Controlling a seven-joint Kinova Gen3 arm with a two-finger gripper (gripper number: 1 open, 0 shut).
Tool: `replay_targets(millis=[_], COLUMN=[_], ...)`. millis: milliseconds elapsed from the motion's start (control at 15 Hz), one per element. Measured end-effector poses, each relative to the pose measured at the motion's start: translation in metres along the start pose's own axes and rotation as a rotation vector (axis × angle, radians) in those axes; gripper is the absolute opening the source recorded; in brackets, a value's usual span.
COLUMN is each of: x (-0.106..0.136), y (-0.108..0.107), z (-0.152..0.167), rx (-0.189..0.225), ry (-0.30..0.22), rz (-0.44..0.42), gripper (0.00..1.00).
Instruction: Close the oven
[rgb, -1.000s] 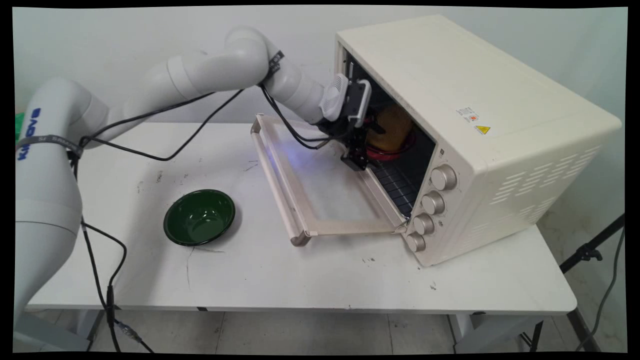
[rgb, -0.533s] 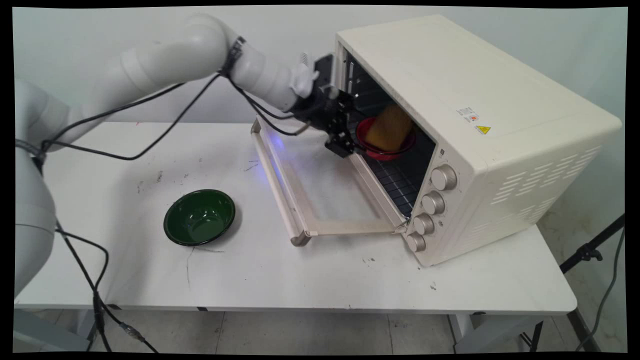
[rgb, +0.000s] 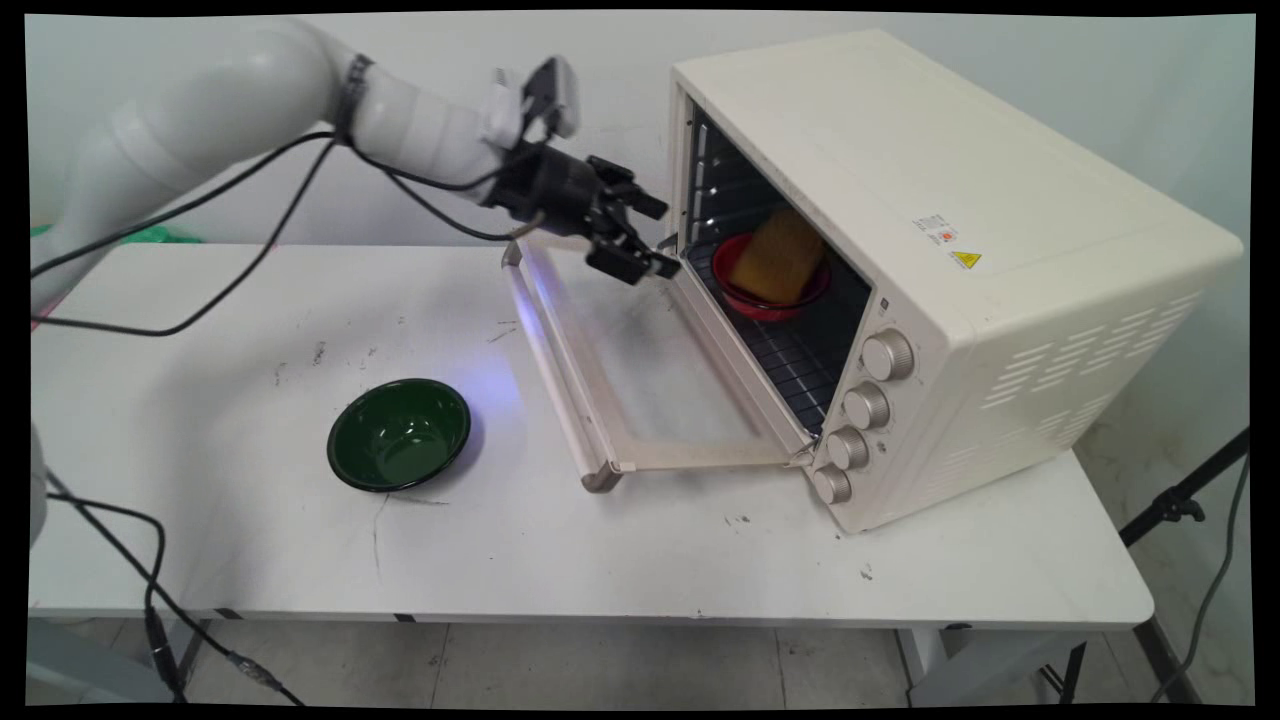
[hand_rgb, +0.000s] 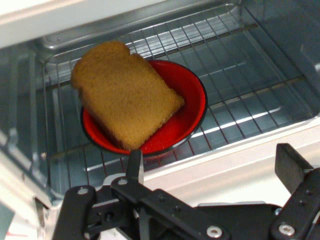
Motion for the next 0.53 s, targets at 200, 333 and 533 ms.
replay_targets(millis=[200, 333, 533], x=[-0.014, -0.027, -0.046], y=[0.001, 0.002, 0.004], z=[-0.029, -0.052, -0.084], rx=[-0.003, -0.004, -0.009], ry=[0.022, 0.033, 0.044], rz=[-0.044, -0.070, -0.103], gripper=[1.00, 1.00, 1.00])
